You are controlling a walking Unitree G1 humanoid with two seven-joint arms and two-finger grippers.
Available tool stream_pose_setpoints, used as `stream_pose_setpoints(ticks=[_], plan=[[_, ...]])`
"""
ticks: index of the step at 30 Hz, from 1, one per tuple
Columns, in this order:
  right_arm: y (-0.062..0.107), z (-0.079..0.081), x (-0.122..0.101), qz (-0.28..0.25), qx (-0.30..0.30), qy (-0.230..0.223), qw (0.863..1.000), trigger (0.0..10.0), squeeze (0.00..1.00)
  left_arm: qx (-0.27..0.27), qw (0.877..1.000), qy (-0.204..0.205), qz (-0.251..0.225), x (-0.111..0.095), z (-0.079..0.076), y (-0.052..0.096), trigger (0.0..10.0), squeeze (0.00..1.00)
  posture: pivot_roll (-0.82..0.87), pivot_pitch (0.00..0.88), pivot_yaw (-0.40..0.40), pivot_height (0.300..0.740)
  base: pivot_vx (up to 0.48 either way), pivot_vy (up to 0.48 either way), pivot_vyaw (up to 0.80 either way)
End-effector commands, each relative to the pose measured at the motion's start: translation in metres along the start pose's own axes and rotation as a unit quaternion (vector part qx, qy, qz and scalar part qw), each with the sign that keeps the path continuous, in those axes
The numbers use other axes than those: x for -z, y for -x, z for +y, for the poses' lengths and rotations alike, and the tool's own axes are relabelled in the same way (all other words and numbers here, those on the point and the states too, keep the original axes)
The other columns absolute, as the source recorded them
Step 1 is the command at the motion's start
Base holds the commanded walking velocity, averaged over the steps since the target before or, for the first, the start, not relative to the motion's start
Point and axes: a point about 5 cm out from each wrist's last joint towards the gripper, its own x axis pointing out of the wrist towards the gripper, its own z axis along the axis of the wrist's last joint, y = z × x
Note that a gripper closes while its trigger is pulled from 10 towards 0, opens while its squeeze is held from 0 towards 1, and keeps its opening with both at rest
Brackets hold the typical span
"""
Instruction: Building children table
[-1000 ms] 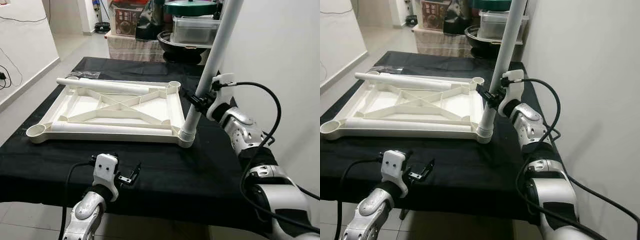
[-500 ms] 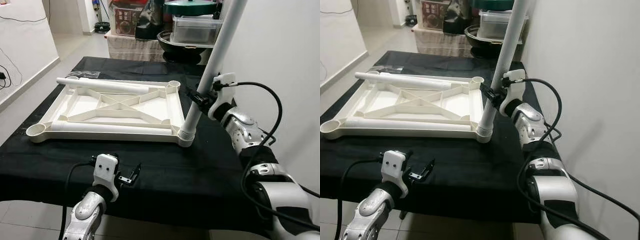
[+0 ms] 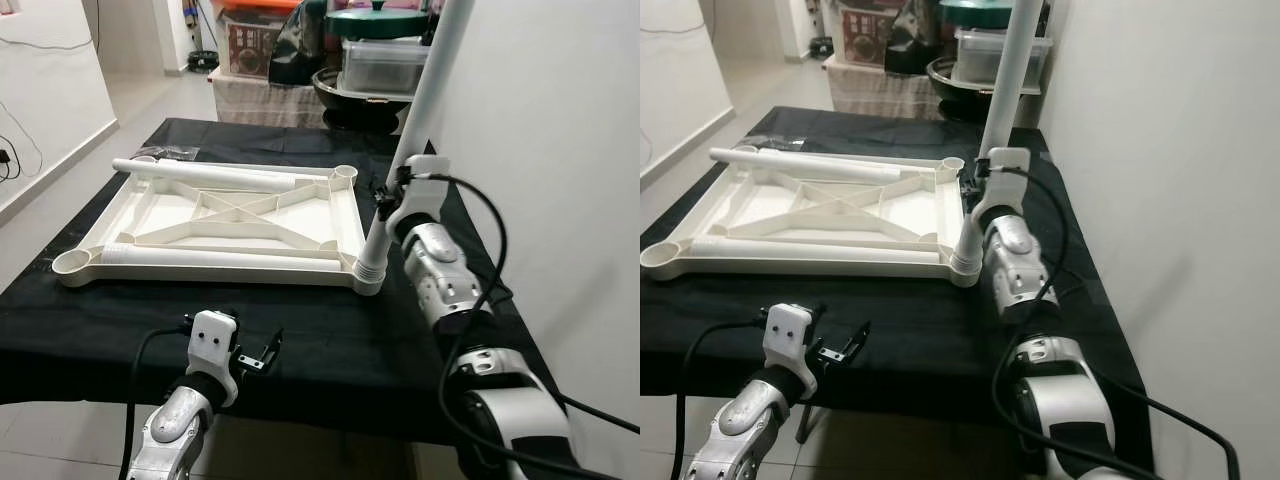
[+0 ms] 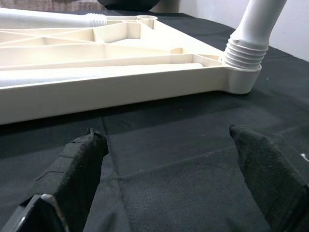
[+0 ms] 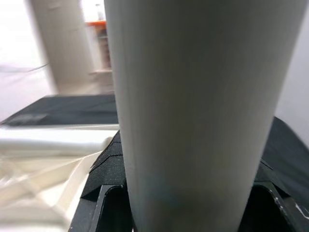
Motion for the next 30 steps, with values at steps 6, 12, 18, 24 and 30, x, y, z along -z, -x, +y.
stream_pose_setpoints(ticks=[6,12,18,24,30], plan=[[0.013,0.011,0.044,0.105,0.029,0.021,0.994,0.0,0.00,0.000,1.000,0.000,-0.002,0.001,-0.003,-0.002,10.0,0.00,0.01,0.000,-0.089,0.740,0.000,0.000,0.00],[0.011,0.022,0.038,0.096,0.017,0.045,0.994,0.0,0.00,-0.003,1.000,0.001,-0.003,0.001,-0.004,-0.002,10.0,0.00,0.01,0.000,-0.096,0.740,0.000,0.000,0.00],[0.010,0.034,0.036,0.096,-0.014,0.062,0.993,0.0,0.00,-0.004,1.000,0.003,-0.003,0.002,-0.006,-0.003,10.0,0.00,0.01,0.000,-0.104,0.740,0.000,0.000,0.00],[0.006,0.037,0.034,0.105,-0.042,0.075,0.991,0.0,0.00,-0.006,1.000,0.004,-0.003,0.003,-0.006,-0.002,10.0,0.00,0.01,0.000,-0.108,0.740,0.000,0.000,0.00],[0.003,0.032,0.032,0.108,-0.024,0.076,0.991,0.0,0.00,-0.008,1.000,0.005,-0.003,0.003,-0.006,-0.002,10.0,0.00,0.01,0.000,-0.115,0.740,0.000,0.000,0.00]])
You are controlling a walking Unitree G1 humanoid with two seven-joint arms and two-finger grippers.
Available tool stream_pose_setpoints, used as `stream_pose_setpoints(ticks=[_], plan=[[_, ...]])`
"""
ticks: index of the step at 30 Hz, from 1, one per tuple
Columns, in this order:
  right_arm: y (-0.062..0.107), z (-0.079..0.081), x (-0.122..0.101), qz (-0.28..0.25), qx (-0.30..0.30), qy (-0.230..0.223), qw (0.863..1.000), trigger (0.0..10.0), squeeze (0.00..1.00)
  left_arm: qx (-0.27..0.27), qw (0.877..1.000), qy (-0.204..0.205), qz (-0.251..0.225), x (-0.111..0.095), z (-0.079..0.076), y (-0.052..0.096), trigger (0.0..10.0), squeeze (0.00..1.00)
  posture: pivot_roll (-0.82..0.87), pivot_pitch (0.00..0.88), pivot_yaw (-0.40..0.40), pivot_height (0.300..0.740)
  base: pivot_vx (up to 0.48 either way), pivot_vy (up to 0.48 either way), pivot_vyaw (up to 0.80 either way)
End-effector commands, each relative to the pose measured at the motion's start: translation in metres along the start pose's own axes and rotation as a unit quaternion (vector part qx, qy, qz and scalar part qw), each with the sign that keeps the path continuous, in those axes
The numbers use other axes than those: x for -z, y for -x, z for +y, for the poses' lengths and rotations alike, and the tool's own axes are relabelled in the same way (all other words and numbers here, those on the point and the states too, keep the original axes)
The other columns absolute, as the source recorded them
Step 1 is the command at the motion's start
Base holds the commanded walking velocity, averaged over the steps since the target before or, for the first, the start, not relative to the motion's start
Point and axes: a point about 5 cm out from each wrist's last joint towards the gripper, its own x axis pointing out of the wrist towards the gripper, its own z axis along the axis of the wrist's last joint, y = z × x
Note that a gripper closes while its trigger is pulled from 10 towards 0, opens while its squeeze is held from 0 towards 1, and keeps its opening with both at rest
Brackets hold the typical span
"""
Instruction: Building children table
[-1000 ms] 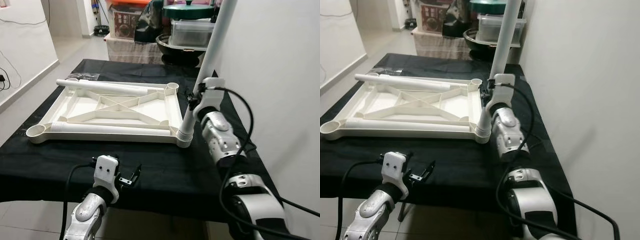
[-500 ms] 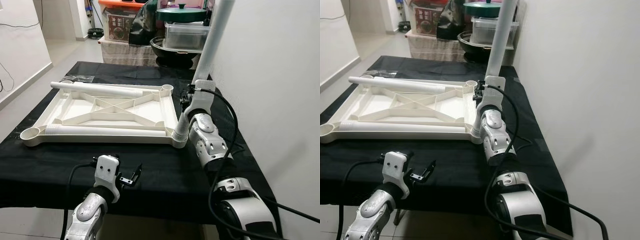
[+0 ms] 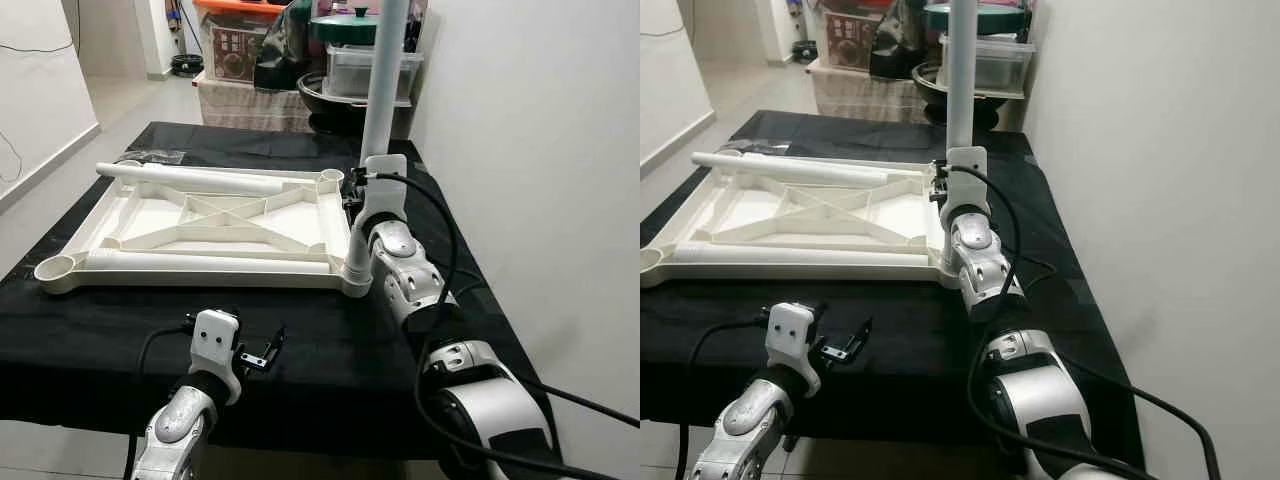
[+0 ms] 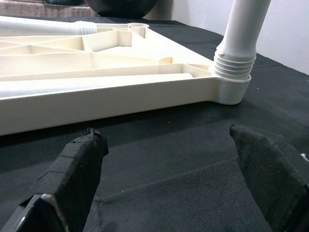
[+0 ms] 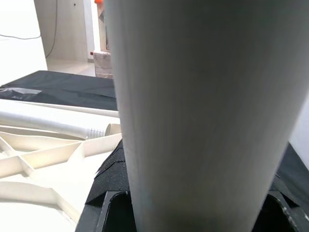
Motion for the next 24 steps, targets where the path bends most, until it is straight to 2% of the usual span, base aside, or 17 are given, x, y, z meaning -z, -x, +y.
stream_pose_setpoints(ticks=[1,9,15,19,24], plan=[[0.004,0.000,0.033,0.077,0.007,-0.005,0.997,0.0,0.00,-0.001,1.000,-0.001,0.008,0.004,-0.001,0.001,10.0,0.00,0.01,0.000,-0.115,0.740,0.000,0.000,0.00],[0.009,0.010,0.047,0.111,0.015,-0.030,0.993,0.0,0.00,-0.001,1.000,0.000,0.009,0.005,-0.002,0.001,10.0,0.00,0.01,0.000,-0.118,0.740,0.000,0.000,0.00],[0.008,0.008,0.054,0.127,0.015,-0.039,0.991,0.0,0.00,-0.002,1.000,0.000,0.010,0.006,-0.002,0.000,10.0,0.00,0.01,0.000,-0.120,0.740,0.000,0.000,0.00],[0.007,0.005,0.052,0.126,0.015,-0.039,0.991,0.0,0.00,-0.002,1.000,0.000,0.010,0.006,-0.002,0.000,10.0,0.00,0.02,0.000,-0.121,0.740,0.000,0.000,0.00],[0.002,0.005,0.038,0.104,-0.002,-0.032,0.994,0.0,0.00,-0.001,1.000,0.000,0.010,0.006,-0.002,0.000,10.0,0.00,0.02,0.000,-0.120,0.740,0.000,0.000,0.00]])
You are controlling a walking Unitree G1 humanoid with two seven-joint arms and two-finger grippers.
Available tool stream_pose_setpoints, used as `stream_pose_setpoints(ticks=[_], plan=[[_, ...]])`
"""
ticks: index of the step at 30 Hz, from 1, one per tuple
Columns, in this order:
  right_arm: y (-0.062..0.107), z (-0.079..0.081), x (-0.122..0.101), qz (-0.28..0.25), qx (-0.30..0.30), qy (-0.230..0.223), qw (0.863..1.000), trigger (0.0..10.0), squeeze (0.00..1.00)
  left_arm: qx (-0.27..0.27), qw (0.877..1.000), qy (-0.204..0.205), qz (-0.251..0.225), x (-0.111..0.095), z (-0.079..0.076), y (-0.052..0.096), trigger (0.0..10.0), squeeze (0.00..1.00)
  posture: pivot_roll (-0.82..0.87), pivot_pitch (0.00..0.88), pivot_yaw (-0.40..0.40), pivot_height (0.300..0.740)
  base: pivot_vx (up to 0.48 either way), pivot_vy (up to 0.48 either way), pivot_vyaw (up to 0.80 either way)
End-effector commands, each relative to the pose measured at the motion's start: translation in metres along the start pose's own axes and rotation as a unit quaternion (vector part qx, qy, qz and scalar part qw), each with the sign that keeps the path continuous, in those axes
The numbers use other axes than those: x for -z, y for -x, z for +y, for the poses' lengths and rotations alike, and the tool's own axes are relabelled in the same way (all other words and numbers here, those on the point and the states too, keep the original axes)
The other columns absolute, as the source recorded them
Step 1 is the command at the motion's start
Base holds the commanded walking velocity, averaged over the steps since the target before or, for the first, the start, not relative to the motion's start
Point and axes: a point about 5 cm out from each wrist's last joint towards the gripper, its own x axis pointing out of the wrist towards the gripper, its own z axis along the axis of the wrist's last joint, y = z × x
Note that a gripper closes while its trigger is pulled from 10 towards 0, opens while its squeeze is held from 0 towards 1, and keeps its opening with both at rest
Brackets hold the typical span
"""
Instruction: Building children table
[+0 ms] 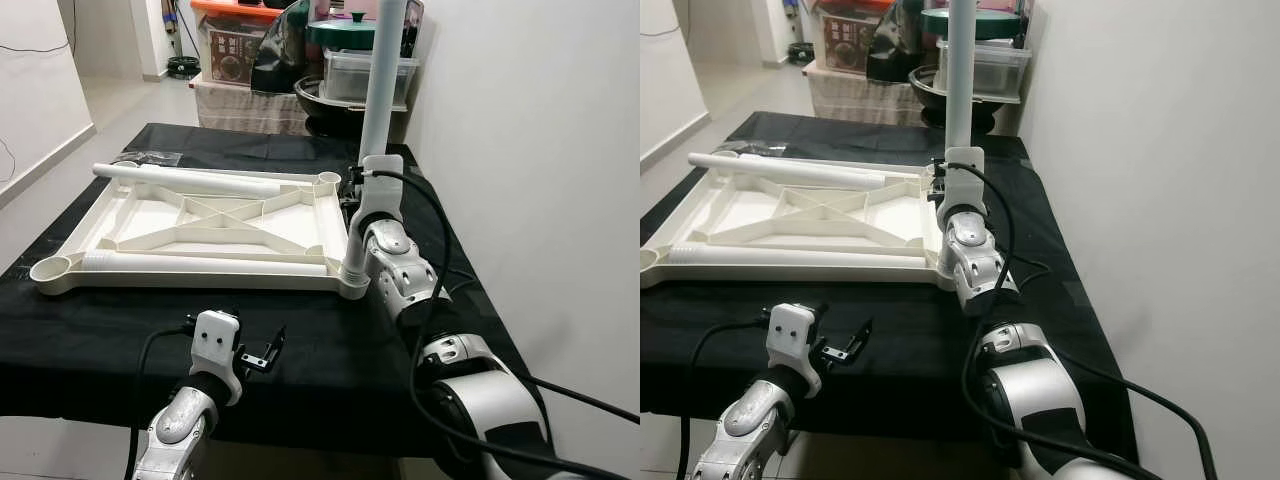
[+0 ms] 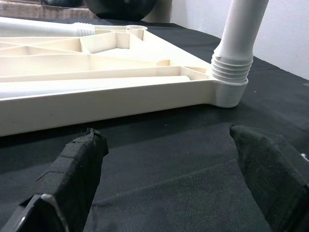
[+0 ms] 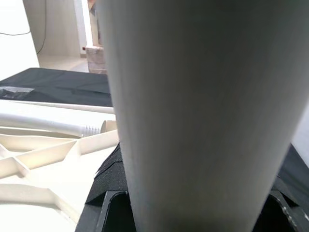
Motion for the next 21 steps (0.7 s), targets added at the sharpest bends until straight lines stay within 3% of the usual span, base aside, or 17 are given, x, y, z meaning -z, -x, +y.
stream_pose_setpoints(ticks=[1,6,15,18,20,21], plan=[[0.004,-0.001,0.036,0.086,-0.009,-0.017,0.996,0.0,0.00,0.000,1.000,-0.002,0.010,0.005,-0.002,0.000,10.0,0.00,0.02,0.000,-0.120,0.740,0.000,0.000,0.00],[0.006,-0.011,0.050,0.111,0.045,-0.031,0.992,0.0,0.00,-0.001,1.000,-0.003,0.009,0.005,-0.002,0.000,10.0,0.00,0.03,0.000,-0.122,0.740,0.000,0.000,0.00],[0.007,-0.009,0.057,0.127,0.056,-0.052,0.989,0.0,0.00,0.001,1.000,-0.006,0.010,0.006,-0.001,0.000,10.0,0.00,0.02,0.000,-0.119,0.740,0.000,0.000,0.00],[0.005,-0.010,0.052,0.115,0.052,-0.050,0.991,0.0,0.00,0.001,1.000,-0.006,0.009,0.005,-0.001,-0.001,10.0,0.00,0.02,0.000,-0.119,0.740,0.000,0.000,0.00],[-0.003,-0.019,0.010,0.043,0.032,-0.062,0.997,0.0,0.00,0.001,1.000,-0.008,0.008,0.005,0.000,-0.001,10.0,0.00,0.03,0.000,-0.117,0.740,0.000,0.000,0.00],[-0.003,-0.019,0.010,0.043,0.032,-0.062,0.997,0.0,0.00,0.001,1.000,-0.008,0.008,0.005,0.000,-0.001,10.0,0.00,0.03,0.000,-0.117,0.740,0.000,0.000,0.00]])
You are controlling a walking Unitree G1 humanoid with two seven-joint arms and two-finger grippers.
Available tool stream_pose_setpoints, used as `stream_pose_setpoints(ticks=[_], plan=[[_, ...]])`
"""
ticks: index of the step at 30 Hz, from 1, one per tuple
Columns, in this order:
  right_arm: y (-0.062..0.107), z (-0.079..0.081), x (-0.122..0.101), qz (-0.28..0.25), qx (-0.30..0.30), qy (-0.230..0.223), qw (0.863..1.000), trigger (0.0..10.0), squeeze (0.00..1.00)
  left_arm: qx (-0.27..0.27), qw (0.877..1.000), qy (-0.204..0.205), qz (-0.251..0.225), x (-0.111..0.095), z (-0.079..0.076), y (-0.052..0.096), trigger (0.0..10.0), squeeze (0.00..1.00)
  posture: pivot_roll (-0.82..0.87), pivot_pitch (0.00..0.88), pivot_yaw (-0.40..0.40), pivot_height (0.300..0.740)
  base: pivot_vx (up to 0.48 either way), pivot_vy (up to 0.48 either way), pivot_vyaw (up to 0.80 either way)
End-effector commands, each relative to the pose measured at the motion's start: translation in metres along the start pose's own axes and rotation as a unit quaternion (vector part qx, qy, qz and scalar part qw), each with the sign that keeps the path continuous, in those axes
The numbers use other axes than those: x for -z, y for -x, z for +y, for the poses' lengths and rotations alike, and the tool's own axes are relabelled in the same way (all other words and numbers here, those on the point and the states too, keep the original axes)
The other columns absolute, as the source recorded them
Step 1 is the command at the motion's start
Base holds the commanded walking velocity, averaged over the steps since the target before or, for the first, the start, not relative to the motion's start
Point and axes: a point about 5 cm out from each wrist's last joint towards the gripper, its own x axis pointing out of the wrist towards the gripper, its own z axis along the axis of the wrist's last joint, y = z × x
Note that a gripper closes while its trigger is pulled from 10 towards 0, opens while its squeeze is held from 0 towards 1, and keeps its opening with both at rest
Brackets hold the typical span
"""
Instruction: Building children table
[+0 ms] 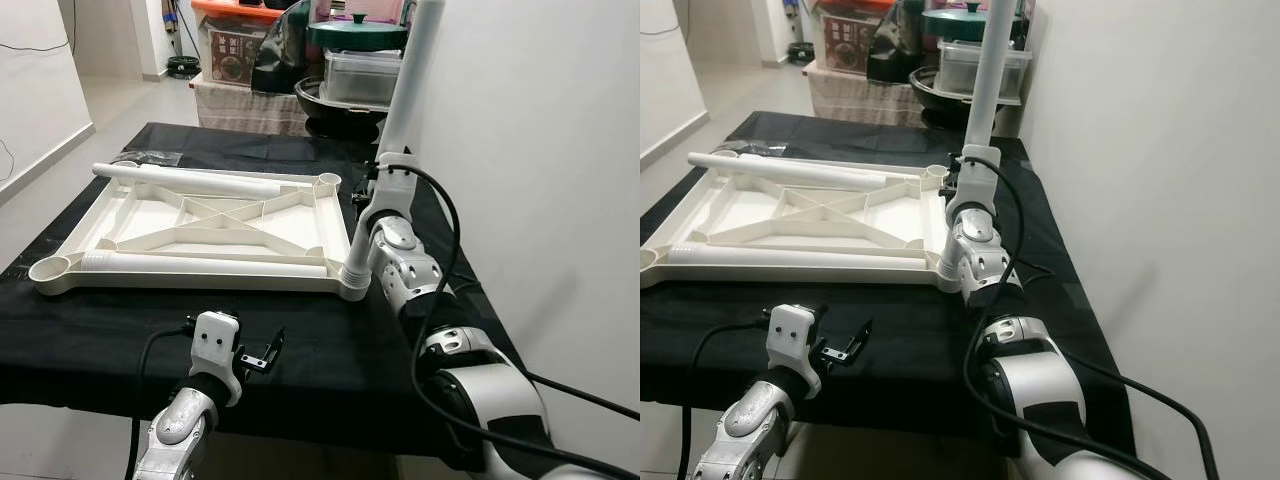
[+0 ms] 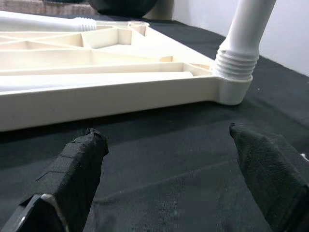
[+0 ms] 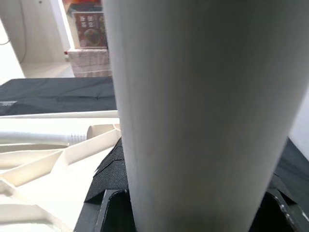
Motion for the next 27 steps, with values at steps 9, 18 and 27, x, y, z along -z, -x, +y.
stream_pose_setpoints(ticks=[9,18,27], plan=[[0.001,-0.018,-0.090,-0.093,-0.092,-0.083,0.988,0.0,0.00,0.008,1.000,-0.009,0.004,0.002,0.000,-0.001,10.0,0.00,0.01,0.000,-0.099,0.740,0.000,0.000,0.00],[0.020,-0.011,-0.099,-0.107,-0.250,-0.104,0.957,0.0,0.00,0.014,0.999,-0.031,-0.016,-0.015,0.016,-0.006,10.0,0.00,0.01,0.000,-0.081,0.740,0.000,0.000,0.00],[0.062,0.030,-0.061,-0.045,-0.437,-0.061,0.896,0.0,0.00,0.100,0.994,-0.036,-0.031,-0.038,0.023,-0.008,10.0,0.00,0.01,0.000,-0.063,0.740,0.000,0.000,0.00]])
